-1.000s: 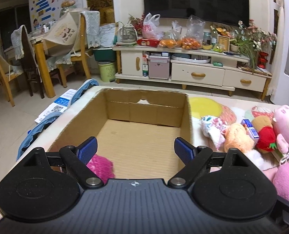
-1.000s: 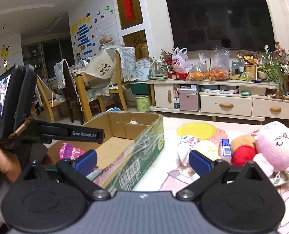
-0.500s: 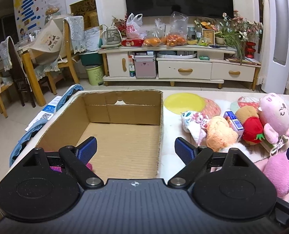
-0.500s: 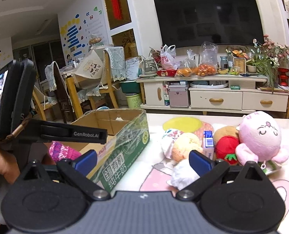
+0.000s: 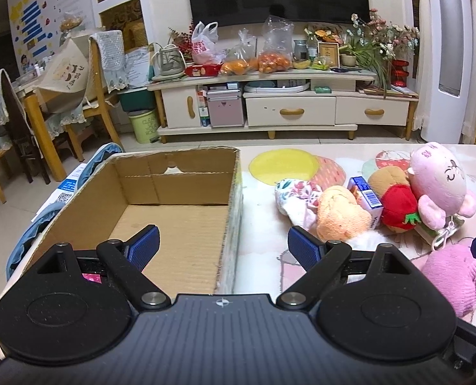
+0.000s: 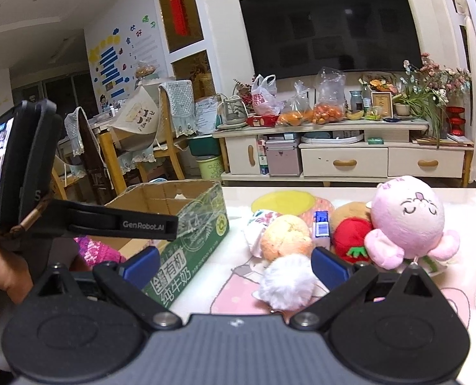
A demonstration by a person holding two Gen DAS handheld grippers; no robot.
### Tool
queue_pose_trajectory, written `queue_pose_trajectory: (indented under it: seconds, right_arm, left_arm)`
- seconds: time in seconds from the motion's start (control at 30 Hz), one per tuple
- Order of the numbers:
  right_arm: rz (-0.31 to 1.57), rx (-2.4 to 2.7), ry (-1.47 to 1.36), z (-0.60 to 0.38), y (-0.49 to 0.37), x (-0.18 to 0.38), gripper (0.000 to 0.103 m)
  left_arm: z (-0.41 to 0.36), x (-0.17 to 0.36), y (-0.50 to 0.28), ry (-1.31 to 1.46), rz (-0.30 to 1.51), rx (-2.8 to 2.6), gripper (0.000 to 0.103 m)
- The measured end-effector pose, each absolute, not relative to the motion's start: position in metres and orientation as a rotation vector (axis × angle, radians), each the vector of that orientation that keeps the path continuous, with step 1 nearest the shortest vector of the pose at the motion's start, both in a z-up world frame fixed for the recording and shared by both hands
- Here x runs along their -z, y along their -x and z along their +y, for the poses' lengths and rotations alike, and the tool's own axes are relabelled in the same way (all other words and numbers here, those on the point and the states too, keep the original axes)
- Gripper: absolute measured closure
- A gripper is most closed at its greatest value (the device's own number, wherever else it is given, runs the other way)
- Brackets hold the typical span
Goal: Organize soft objects
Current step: 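Move both open tools back over the remaining soft toys, then grasp the light pink knit hat with right tool while left tool grasps the white pompom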
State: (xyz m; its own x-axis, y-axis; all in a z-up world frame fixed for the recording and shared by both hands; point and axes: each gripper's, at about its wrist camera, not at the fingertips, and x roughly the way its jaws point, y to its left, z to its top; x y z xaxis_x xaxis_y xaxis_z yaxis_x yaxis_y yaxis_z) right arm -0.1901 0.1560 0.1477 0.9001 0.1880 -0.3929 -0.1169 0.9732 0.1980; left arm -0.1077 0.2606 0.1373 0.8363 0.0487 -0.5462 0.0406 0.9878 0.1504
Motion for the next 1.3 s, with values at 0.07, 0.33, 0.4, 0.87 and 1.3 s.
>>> queue_pose_trajectory:
  seconds: [0.07, 0.33, 0.4, 0.87, 1.3]
  right_arm:
    - [0.423, -0.153, -0.177, 0.152, 0.191, -0.147, 0.003]
    - [0.423, -0.131, -0.199, 0.136, 0.193, -0.144, 0.003]
    - [0.422, -0.124, -0.201, 0.132, 0.194, -0.143, 0.003]
    - [0.434, -0.053, -0.222, 0.094, 0.198, -0.129, 0.003]
    - [0.489, 0.030, -0.214, 0.057, 0.191, -0.097, 0.003]
  left_arm:
    - [0.263, -0.137, 0.108, -0.165, 0.580, 0.003, 0.000]
    - [0.268, -0.135, 0.109, -0.187, 0.582, 0.029, 0.000]
    - [0.268, -0.134, 0.109, -0.194, 0.583, 0.035, 0.000]
    - [0.272, -0.129, 0.109, -0.242, 0.599, 0.087, 0.000]
    - [0.267, -0.120, 0.102, -0.215, 0.651, 0.241, 0.000]
